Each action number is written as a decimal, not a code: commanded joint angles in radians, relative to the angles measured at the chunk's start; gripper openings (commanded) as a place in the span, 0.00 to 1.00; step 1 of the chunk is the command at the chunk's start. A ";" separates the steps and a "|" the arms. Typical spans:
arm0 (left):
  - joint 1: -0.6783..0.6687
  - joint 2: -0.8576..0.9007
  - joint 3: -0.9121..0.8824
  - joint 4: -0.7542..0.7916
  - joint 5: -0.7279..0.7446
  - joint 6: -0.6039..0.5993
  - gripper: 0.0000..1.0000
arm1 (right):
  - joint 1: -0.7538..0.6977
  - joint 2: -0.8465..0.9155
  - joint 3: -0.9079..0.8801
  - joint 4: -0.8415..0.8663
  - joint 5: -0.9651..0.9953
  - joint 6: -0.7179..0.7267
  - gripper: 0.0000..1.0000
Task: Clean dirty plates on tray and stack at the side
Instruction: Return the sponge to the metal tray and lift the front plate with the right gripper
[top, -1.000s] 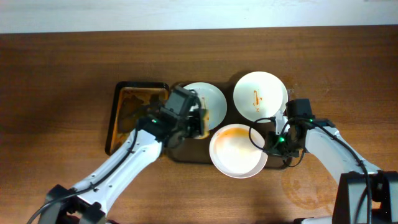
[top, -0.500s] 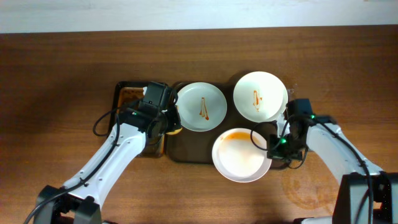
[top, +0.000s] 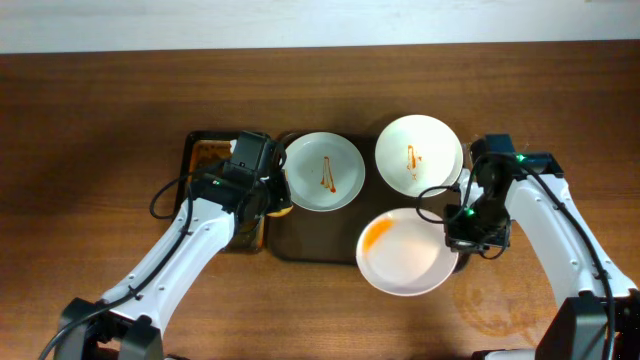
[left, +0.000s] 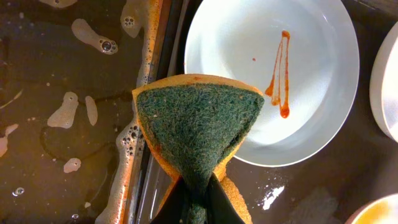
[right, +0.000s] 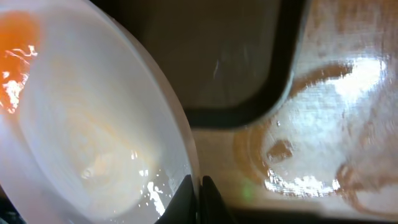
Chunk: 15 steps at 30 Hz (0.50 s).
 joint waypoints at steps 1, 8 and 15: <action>0.003 -0.012 0.000 -0.005 -0.011 0.021 0.00 | 0.004 -0.014 0.016 -0.002 0.036 0.000 0.04; 0.003 -0.012 0.000 -0.005 -0.010 0.021 0.00 | 0.007 -0.014 0.016 0.067 0.005 0.020 0.04; 0.003 -0.012 0.000 -0.005 -0.010 0.021 0.00 | 0.016 -0.014 0.016 0.055 0.061 -0.002 0.04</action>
